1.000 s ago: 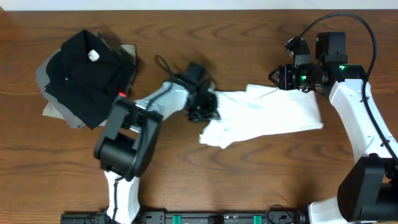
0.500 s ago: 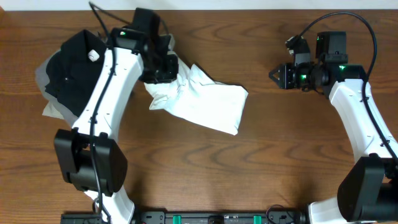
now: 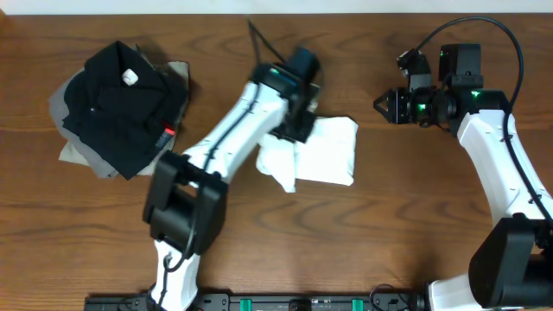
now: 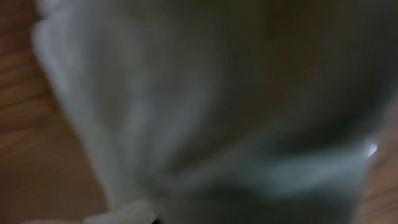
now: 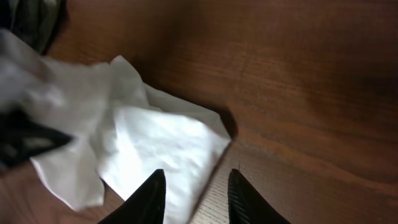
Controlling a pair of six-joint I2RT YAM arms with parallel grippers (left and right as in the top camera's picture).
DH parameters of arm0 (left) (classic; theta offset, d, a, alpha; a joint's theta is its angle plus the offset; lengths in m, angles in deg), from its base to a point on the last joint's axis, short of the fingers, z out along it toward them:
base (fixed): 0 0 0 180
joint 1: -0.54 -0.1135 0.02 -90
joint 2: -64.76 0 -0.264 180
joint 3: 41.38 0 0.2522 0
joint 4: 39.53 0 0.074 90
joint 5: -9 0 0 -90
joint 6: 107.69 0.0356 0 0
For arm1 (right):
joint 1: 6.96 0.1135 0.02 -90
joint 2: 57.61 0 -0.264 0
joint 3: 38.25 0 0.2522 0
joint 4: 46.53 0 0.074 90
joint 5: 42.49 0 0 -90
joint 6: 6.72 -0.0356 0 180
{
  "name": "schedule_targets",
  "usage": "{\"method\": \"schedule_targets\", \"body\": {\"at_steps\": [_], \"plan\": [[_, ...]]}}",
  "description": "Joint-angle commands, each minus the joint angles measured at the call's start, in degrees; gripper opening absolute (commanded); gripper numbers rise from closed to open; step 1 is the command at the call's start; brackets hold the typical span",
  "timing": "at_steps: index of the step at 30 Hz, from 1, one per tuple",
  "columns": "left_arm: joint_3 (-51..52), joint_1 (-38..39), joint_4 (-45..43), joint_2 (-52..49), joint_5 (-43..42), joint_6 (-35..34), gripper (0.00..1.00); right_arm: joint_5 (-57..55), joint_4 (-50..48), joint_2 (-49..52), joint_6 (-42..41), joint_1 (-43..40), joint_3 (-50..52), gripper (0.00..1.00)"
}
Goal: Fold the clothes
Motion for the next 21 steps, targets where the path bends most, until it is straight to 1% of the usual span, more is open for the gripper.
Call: {"method": "schedule_targets", "body": {"at_steps": [1, 4, 7, 9, 11, 14, 18, 21], "plan": [[-0.2, 3.1, -1.0, 0.3, 0.6, -1.0, 0.06, -1.7, 0.5, -0.6, -0.5, -0.4, -0.7, 0.32], [-0.3, 4.6, -1.2, 0.3, 3.7, -1.9, 0.06, -6.0, 1.2, -0.6, -3.3, -0.4, -0.7, 0.31], [-0.5, 4.4, 0.5, 0.7, 6.1, -1.9, 0.06, -10.6, 1.9, -0.6, -7.3, -0.5, -0.7, 0.33], [-1.3, 3.8, 2.1, 1.3, 6.2, -1.9, 0.06, -14.6, 2.9, -0.6, -11.4, -0.6, -0.7, 0.35], [-2.2, 3.1, 3.3, 2.1, 6.3, -1.8, 0.06, -16.3, 3.9, 0.0, -12.2, -0.6, -0.6, 0.35], [-4.4, 2.0, 5.2, 3.1, 6.3, -1.8, 0.06, -15.5, 5.3, 2.1, -12.2, -0.6, -0.6, 0.31], [-6.4, 0.6, 5.6, 4.7, 6.4, -1.2, 0.06, -11.2, 6.0, 6.5, -12.1, -0.1, -0.5, 0.22], [-6.7, -0.2, 5.7, 5.7, 7.4, -1.1, 0.06, -9.1, 5.9, 11.0, -12.1, 0.9, -0.2, 0.19]]}}
